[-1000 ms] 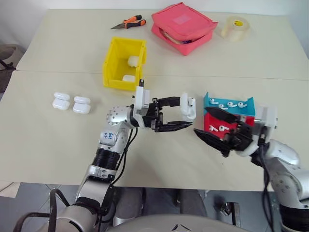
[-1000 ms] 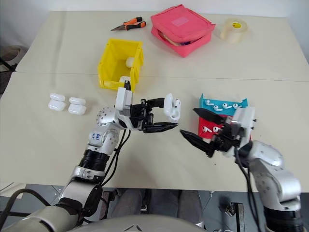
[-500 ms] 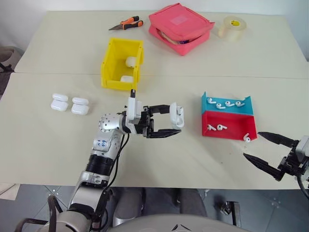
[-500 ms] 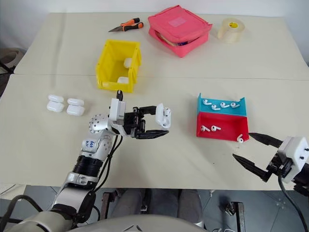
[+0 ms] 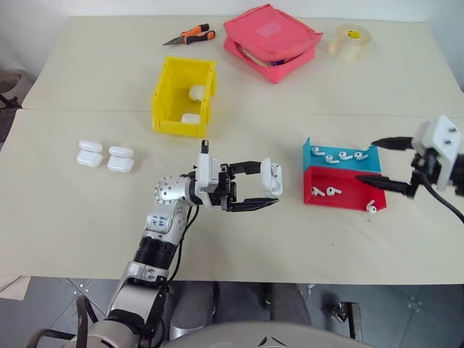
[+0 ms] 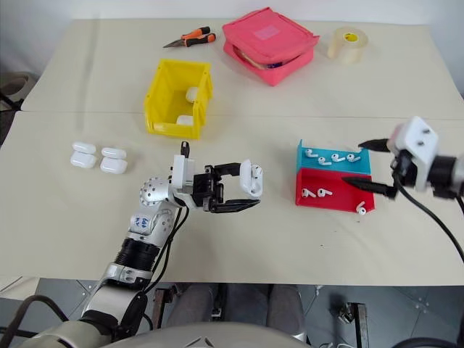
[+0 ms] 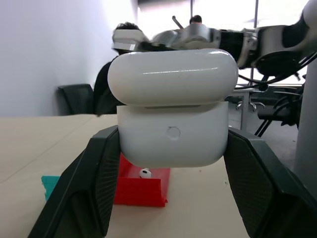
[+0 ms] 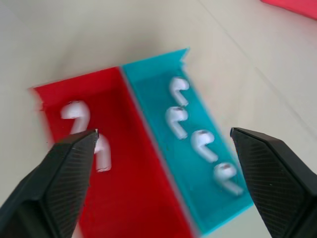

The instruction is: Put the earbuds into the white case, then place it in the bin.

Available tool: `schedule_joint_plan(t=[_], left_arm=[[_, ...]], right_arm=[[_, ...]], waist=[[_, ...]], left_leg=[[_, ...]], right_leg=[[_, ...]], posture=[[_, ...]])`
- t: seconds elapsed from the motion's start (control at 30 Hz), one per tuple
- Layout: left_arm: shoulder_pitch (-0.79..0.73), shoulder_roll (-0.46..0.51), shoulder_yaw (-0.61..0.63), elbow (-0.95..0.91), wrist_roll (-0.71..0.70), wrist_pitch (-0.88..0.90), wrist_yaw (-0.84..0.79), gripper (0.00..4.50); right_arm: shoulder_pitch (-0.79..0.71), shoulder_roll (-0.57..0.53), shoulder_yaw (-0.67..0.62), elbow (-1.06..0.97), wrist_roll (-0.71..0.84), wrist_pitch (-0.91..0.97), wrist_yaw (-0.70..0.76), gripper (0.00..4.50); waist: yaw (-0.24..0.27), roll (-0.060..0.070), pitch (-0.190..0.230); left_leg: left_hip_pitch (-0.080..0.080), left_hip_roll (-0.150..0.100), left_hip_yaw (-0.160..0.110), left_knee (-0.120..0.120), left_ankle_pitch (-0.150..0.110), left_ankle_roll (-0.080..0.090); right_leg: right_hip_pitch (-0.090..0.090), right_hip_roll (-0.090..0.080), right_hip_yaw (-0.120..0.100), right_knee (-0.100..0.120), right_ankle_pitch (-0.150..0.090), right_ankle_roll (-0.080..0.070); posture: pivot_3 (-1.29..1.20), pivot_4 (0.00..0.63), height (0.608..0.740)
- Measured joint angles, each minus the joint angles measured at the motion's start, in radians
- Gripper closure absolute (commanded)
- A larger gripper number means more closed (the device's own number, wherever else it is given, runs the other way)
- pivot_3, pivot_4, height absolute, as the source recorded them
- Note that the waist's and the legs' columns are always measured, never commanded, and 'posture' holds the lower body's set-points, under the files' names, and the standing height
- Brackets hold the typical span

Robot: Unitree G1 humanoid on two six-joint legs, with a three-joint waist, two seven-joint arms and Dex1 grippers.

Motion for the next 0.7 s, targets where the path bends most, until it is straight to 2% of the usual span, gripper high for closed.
schedule_joint_plan(t=[0.1, 0.3, 0.6, 0.7], left_arm=[[0.001, -0.001, 0.001, 0.001, 0.002, -0.008, 0.01, 1.74], [0.006, -0.008, 0.0, -0.001, 0.003, -0.023, 0.033, 1.74], [0.011, -0.008, 0.0, -0.002, 0.004, -0.031, 0.055, 1.74], [0.013, -0.009, 0.0, -0.003, 0.004, -0.032, 0.065, 1.74]], right_arm=[[-0.213, 0.011, 0.15, 0.207, -0.145, -0.094, 0.059, 0.03], [-0.455, 0.084, 0.335, 0.551, -0.371, -0.287, 0.119, 0.03], [-0.583, 0.169, 0.398, 0.79, -0.505, -0.442, 0.139, 0.03], [-0.587, 0.181, 0.406, 0.836, -0.528, -0.463, 0.145, 0.61]], waist=[[-0.003, 0.0, 0.0], [-0.008, 0.0, 0.0], [-0.022, 0.0, 0.0], [-0.026, 0.0, 0.0]], left_leg=[[-0.001, -0.001, 0.0, 0.0, 0.0, 0.0], [-0.003, 0.0, 0.0, -0.001, 0.0, 0.0], [-0.002, 0.0, -0.001, -0.001, 0.0, 0.0], [-0.003, 0.0, -0.001, -0.001, 0.0, 0.0]], right_leg=[[-0.001, 0.0, 0.0, -0.001, 0.0, 0.0], [-0.002, 0.0, -0.002, -0.002, 0.0, 0.0], [-0.002, 0.0, -0.002, -0.001, 0.0, 0.0], [-0.002, 0.0, -0.002, -0.001, 0.0, 0.0]], posture=[[0.0, 0.15, 0.74], [0.0, 0.15, 0.74], [0.0, 0.15, 0.74], [0.0, 0.15, 0.74]])
